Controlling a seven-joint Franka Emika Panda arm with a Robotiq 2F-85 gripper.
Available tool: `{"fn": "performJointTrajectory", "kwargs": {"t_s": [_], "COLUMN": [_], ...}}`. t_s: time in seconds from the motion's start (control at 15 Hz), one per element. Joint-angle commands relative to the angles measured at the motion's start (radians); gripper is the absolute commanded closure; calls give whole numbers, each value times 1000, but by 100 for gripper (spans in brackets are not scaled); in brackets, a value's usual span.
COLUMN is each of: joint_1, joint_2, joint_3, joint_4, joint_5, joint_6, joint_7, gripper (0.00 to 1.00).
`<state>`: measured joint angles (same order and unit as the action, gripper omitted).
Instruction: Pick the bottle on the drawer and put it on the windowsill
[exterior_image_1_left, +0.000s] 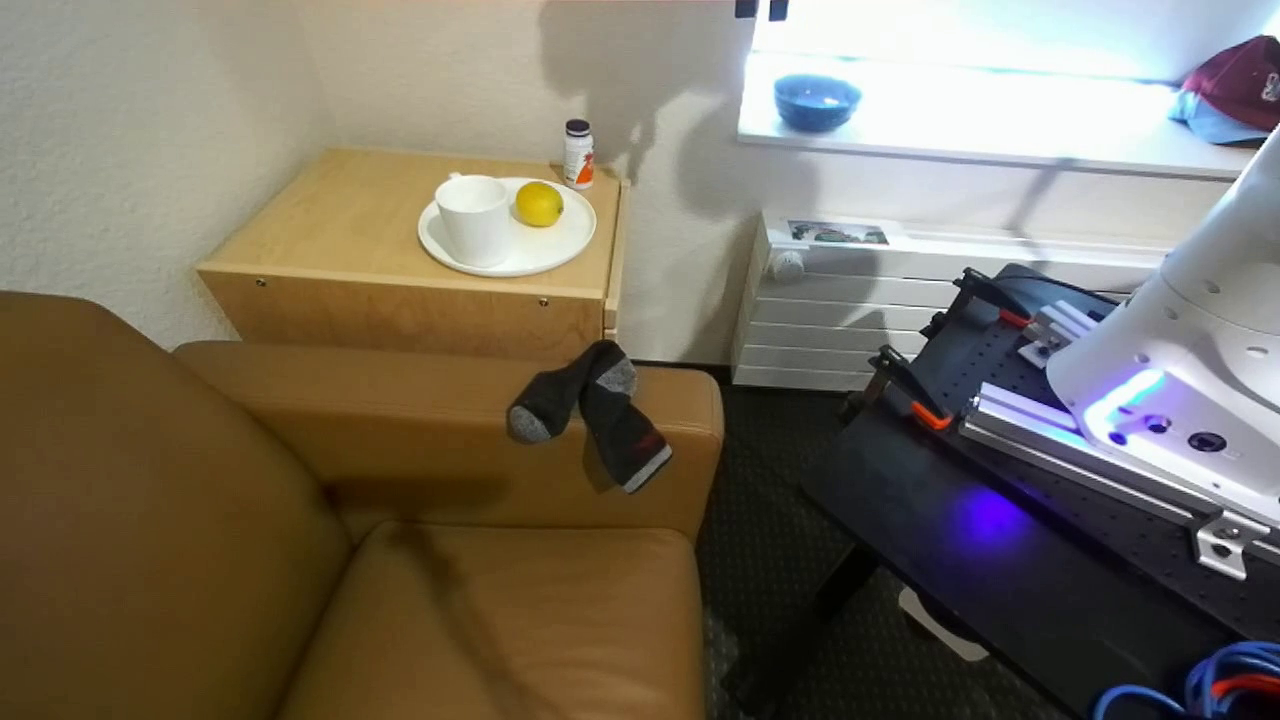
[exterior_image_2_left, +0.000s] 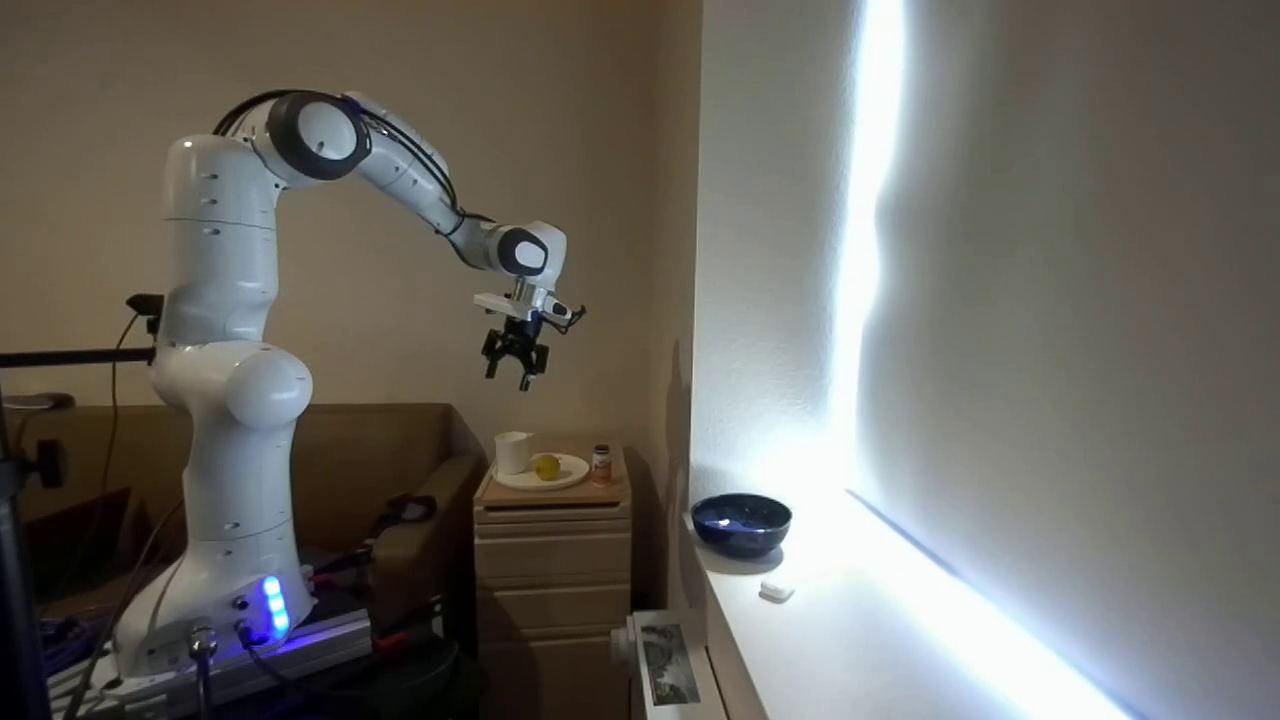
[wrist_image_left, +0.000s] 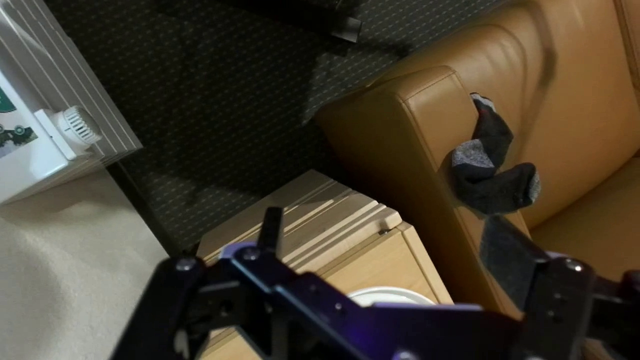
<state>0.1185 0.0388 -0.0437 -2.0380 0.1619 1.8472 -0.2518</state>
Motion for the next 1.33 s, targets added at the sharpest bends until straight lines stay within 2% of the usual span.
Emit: {"fn": "performJointTrajectory", "kwargs": {"t_s": [0.0, 0.13, 0.33, 0.53, 0.6, 0.67, 0.93, 1.27], "joint_1": [-30, -22, 17, 70, 67, 43, 56, 76], "joint_2": [137, 224, 354, 458, 462, 427, 475, 624], "joint_3": [41, 63, 72, 34, 44, 66, 56, -1], "joint_4": [66, 125, 224, 321, 343, 277, 338, 422], "joint_5": [97, 173, 59, -79, -65, -55, -65, -55], "joint_6": [84, 185, 373, 442, 422, 436, 406, 537], "joint_7": [84, 177, 383, 618, 655, 584, 643, 859], "gripper": [0, 0, 0, 0, 0, 0, 0, 0]}}
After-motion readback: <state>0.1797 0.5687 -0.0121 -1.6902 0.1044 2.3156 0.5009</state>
